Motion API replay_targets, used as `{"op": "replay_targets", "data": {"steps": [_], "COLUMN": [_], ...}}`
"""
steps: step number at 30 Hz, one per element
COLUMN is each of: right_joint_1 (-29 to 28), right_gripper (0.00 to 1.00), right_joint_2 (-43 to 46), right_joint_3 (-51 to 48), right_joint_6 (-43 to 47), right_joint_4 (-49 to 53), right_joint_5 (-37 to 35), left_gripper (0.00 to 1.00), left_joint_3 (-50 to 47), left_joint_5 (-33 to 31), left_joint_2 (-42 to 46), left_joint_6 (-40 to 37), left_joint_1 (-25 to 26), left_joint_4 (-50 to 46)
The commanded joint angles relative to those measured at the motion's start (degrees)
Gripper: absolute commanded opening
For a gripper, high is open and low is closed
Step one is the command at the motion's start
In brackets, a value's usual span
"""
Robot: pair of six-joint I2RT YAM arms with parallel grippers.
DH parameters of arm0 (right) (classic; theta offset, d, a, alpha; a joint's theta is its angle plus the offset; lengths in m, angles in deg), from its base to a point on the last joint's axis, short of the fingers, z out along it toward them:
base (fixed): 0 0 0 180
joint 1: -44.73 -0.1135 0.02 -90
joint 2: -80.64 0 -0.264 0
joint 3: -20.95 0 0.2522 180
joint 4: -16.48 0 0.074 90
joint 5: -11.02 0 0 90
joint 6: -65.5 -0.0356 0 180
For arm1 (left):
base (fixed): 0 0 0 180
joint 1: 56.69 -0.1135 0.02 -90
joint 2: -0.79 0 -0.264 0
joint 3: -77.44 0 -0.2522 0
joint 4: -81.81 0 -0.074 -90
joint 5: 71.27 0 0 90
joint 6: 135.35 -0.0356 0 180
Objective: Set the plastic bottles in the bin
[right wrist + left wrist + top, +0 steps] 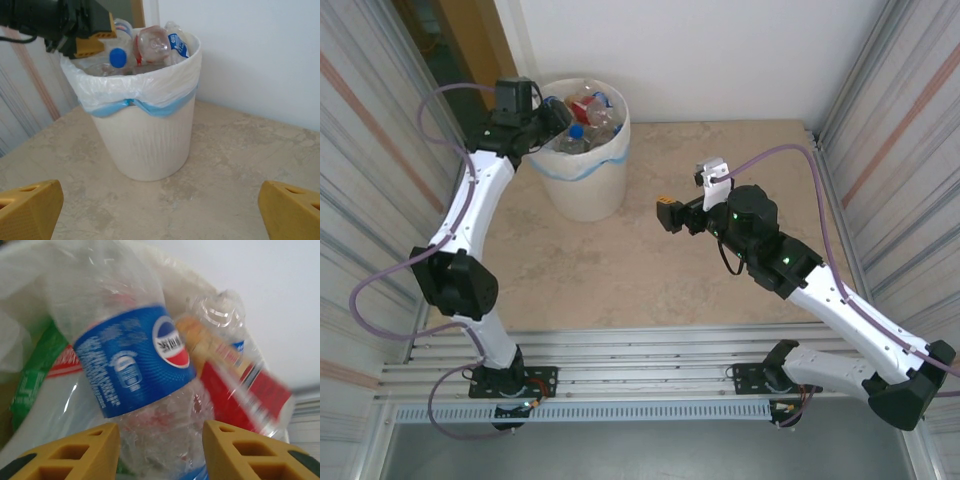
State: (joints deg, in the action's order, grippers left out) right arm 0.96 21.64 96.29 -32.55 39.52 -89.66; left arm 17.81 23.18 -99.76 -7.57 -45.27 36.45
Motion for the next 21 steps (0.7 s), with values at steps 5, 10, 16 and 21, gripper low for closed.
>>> {"op": "replay_targets", "data": {"steps": [5, 10, 16, 21], "right_joint_1": [0.5, 0.8, 1.0, 1.6], "right_gripper": [0.98, 0.98, 0.98, 0.98], "right_joint_2": [1.8, 2.0, 3.8, 4.5], "right_joint_3": [-1.6, -1.6, -1.9, -1.6], "right_joint_6": [-2.0, -2.2, -2.2, -2.7], "right_joint_4": [-1.7, -1.6, -1.2, 0.3], "right_joint_5": [-0.4, -0.3, -1.8, -5.5], "left_gripper": [0.47, 0.48, 0.58, 0.64], "left_joint_3": [-7.3, -8.6, -10.8, -13.3], "left_joint_5": [1.4, 1.2, 0.1, -0.6], "left_joint_2": [6.5, 9.9, 15.5, 20.1], "left_joint_6": [1.0, 0.8, 0.0, -1.3], "left_joint_1": [1.9, 2.0, 2.8, 4.3], "left_joint_4": [4.9, 5.7, 7.1, 7.7]}}
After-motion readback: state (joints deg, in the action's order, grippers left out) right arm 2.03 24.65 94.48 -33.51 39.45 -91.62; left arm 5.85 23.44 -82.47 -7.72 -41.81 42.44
